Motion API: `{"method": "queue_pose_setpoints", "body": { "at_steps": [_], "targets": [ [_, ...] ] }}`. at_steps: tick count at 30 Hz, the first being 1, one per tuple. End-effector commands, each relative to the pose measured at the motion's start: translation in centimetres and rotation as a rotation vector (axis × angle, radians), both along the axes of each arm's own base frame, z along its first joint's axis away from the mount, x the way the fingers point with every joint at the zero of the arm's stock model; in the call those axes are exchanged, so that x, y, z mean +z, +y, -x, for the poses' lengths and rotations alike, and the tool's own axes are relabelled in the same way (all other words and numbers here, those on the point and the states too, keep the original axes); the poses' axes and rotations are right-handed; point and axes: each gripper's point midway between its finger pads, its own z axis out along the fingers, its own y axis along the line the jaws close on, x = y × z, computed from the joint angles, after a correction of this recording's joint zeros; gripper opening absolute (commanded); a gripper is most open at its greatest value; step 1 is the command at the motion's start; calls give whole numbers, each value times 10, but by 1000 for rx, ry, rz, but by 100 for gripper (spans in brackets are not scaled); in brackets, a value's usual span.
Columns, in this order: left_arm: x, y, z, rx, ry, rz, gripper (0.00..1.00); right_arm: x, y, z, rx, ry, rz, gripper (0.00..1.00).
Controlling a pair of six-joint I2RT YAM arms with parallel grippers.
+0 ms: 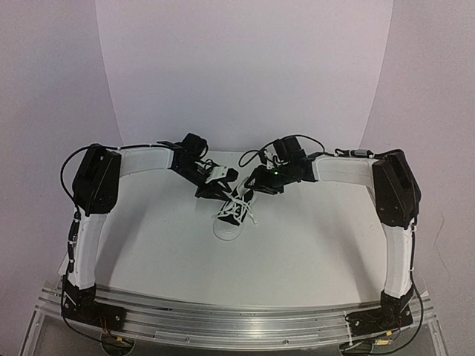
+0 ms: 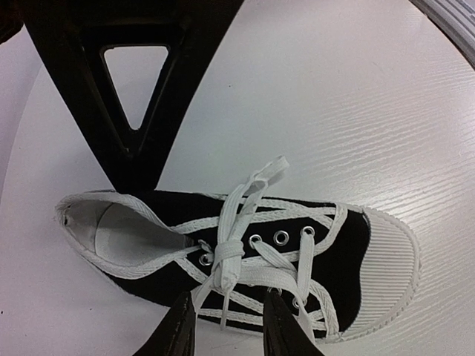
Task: Tie the shoes
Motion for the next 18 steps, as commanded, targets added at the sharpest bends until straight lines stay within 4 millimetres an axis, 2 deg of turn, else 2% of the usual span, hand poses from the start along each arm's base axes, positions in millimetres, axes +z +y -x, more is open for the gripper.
{"method": "queue_pose_setpoints", "body": {
  "at_steps": [1, 8, 13, 18],
  "targets": [
    [-9, 1, -2, -7, 13, -16, 29, 11, 1, -3, -8, -26, -23, 42],
    [-17, 2, -8, 9, -1, -37, 14, 11, 0, -3, -11, -25, -28, 42],
    [-10, -1, -7, 15, 14, -16, 2, 10, 1, -3, -7, -27, -32, 41],
    [-5, 3, -3, 35, 50, -28, 0, 8, 7, -3, 1, -6, -60, 41]
  ]
}}
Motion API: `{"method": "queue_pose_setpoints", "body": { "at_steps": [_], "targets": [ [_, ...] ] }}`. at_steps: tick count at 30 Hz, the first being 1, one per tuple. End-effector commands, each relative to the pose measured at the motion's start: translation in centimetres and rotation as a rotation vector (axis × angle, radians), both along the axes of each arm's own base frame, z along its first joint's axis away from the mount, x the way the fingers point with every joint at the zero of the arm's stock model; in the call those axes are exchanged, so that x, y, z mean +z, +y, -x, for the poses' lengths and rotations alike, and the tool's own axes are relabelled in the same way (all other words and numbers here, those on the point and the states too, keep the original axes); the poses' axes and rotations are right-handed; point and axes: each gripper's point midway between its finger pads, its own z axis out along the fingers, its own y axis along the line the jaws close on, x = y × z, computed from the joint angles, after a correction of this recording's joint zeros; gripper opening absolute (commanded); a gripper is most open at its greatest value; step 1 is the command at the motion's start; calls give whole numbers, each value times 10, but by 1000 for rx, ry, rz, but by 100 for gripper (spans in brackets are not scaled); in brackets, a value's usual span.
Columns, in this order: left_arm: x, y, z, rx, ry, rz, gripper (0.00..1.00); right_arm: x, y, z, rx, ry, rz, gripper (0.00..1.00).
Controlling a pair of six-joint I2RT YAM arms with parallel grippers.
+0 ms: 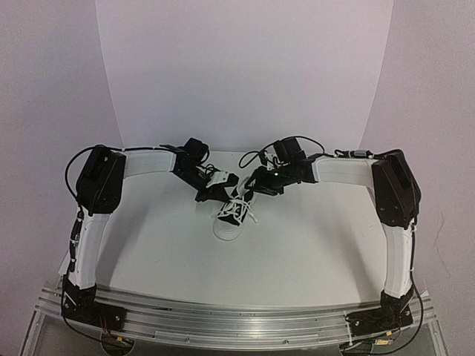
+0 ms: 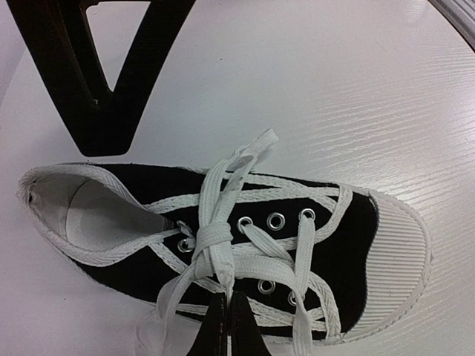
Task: Tie the shoes
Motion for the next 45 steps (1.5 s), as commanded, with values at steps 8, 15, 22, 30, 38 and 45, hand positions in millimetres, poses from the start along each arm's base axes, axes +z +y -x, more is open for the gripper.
{"method": "queue_pose_setpoints", "body": {
  "at_steps": [8, 15, 22, 30, 38, 45],
  "targets": [
    [16, 19, 25, 62, 138, -67, 0, 8, 11, 1, 27, 9, -79, 40],
    [18, 26, 43, 88, 232, -82, 0, 6, 9, 18, 98, 34, -102, 47],
    [19, 29, 48, 114, 274, -93, 0, -11, -16, 16, 143, 59, -117, 85],
    [11, 34, 56, 131, 306, -109, 0, 7, -18, 17, 223, -139, -150, 91],
    [-7, 41, 63, 133, 306, -143, 0, -9, -3, 16, 234, -137, -275, 79],
    [-1, 33, 56, 139, 299, -114, 0, -30, 0, 17, 206, -64, -276, 74]
  ]
}}
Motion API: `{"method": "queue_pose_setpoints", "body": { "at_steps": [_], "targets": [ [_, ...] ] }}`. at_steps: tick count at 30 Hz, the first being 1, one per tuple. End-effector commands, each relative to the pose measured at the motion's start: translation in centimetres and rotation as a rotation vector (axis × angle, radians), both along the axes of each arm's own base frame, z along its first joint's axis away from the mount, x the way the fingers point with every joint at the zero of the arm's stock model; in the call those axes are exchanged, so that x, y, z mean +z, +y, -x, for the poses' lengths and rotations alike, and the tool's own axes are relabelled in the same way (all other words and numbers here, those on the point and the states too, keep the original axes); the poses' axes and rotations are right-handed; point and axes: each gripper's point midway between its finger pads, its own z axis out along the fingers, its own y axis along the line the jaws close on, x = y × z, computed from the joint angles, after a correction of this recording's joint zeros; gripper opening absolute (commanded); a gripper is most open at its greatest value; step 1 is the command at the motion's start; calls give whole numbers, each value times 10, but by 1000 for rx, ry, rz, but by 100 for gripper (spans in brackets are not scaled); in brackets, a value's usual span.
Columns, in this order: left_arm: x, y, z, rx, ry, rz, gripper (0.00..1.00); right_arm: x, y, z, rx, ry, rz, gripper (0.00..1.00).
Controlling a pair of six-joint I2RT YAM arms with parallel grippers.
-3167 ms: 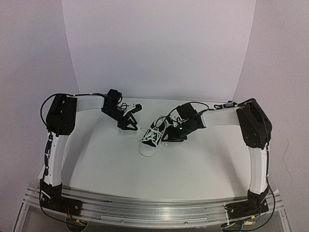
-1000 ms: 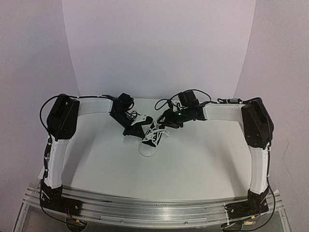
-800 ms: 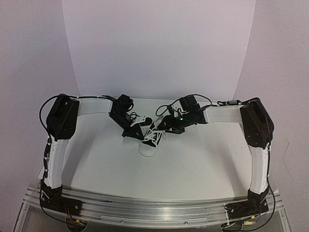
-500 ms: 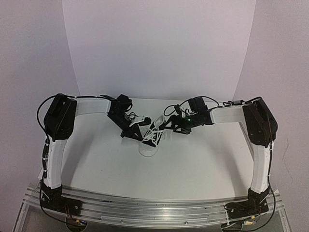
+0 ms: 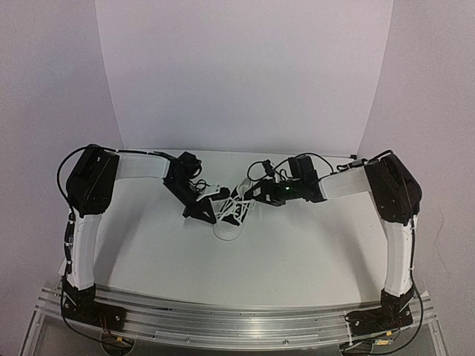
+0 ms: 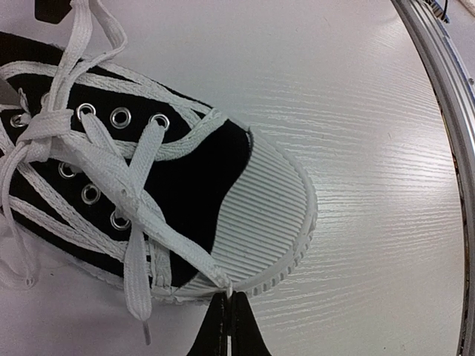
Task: Tie the shoes
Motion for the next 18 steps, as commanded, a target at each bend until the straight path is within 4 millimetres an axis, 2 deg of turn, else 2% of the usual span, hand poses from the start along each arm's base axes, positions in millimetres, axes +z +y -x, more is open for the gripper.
{"method": "queue_pose_setpoints", "body": {
  "at_steps": [1, 4, 10, 13, 16, 18],
  "targets": [
    [28, -8, -7, -2, -60, 49, 0, -6, 7, 2, 4, 30, -37, 72],
    [27, -5, -1, -17, -43, 40, 6, -8, 10, 5, 6, 63, -45, 68],
    [50, 4, 1, -96, -79, 68, 40, -17, 9, 20, 26, 148, -63, 57],
    [64, 14, -2, -162, -114, 105, 45, -17, 8, 23, 25, 162, -65, 54],
    [77, 23, -19, -190, -160, 156, 48, -15, 5, 24, 11, 147, -53, 64],
    [73, 24, -45, -156, -216, 154, 50, -12, 2, 24, -5, 110, -30, 68]
  ]
}}
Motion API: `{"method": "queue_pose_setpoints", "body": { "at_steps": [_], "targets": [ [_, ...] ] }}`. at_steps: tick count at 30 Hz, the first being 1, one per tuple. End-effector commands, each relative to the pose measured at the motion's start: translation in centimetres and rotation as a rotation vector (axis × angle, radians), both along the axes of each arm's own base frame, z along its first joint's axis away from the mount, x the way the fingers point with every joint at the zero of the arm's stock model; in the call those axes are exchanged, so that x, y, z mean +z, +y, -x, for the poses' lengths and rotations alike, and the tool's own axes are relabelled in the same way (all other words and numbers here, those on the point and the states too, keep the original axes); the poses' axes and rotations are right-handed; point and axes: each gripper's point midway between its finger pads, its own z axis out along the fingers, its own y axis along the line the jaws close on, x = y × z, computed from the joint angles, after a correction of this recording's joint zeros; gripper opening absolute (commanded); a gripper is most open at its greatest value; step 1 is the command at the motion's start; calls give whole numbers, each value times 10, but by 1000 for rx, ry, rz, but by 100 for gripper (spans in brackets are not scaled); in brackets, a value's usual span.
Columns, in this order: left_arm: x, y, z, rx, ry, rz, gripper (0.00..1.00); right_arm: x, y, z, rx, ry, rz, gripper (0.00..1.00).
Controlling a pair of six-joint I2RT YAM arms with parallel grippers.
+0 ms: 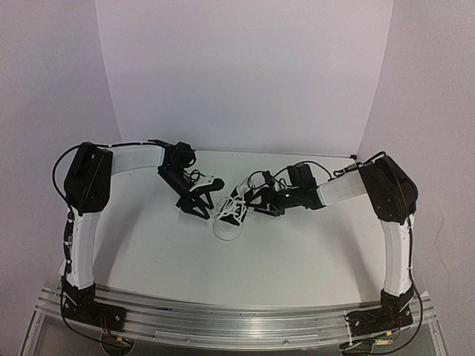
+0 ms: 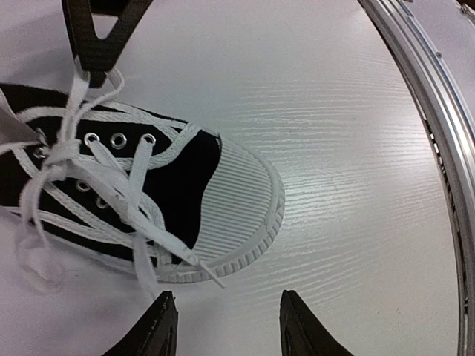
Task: Tie the shoes
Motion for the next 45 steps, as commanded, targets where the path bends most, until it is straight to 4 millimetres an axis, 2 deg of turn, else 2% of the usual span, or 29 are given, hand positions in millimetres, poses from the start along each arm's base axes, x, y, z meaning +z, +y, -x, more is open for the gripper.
{"method": "queue_pose_setpoints", "body": {
  "at_steps": [1, 5, 8, 11, 12, 13, 15, 19, 21, 25, 30, 33, 35, 38, 40, 42, 45],
  "targets": [
    [29, 7, -51, 9, -180, 90, 52, 15, 2, 4, 1, -80, 16, 69],
    [3, -2, -95, 87, -332, 87, 58, 13, 10, 3, 20, -109, 63, 69],
    [-11, -14, -106, 77, -368, 81, 59, 10, 10, 4, 27, -112, 71, 69],
    [-16, -21, -117, 82, -383, 81, 60, 17, 10, 6, 44, -151, 93, 72],
    [-19, -21, -118, 78, -377, 78, 60, 18, 7, 7, 38, -165, 116, 76],
    [-20, -22, -117, 63, -372, 78, 60, 22, 3, 7, 33, -199, 141, 86],
    [-25, -20, -102, 9, -319, 78, 61, 36, -4, 9, 39, -296, 175, 94],
    [-38, -18, -76, -69, -257, 71, 72, 55, -4, 23, 160, -569, 260, 96],
    [-43, -23, -81, -45, -276, 60, 73, 57, 1, 33, 255, -704, 300, 96],
    [-47, -31, -99, 17, -330, 50, 71, 45, -2, 31, 357, -827, 414, 96],
    [-64, -26, -103, 9, -346, 6, 59, 29, 2, 24, 468, -942, 515, 95],
    [-67, -27, -104, 7, -348, 6, 45, 22, 10, 19, 500, -980, 557, 95],
    [-66, -28, -103, 6, -349, 12, 36, 17, 13, 14, 501, -986, 586, 94],
    [-61, -29, -102, 3, -352, 23, 15, 14, 13, 9, 498, -994, 614, 93],
    [-56, -30, -101, 2, -354, 33, 7, 12, 14, 7, 506, -1004, 631, 92],
    [-50, -31, -101, 4, -354, 47, 2, 12, 15, 4, 513, -1018, 648, 90],
    [-41, -33, -100, 12, -352, 67, 0, 6, 15, 0, 518, -1011, 686, 87]
  ]
}}
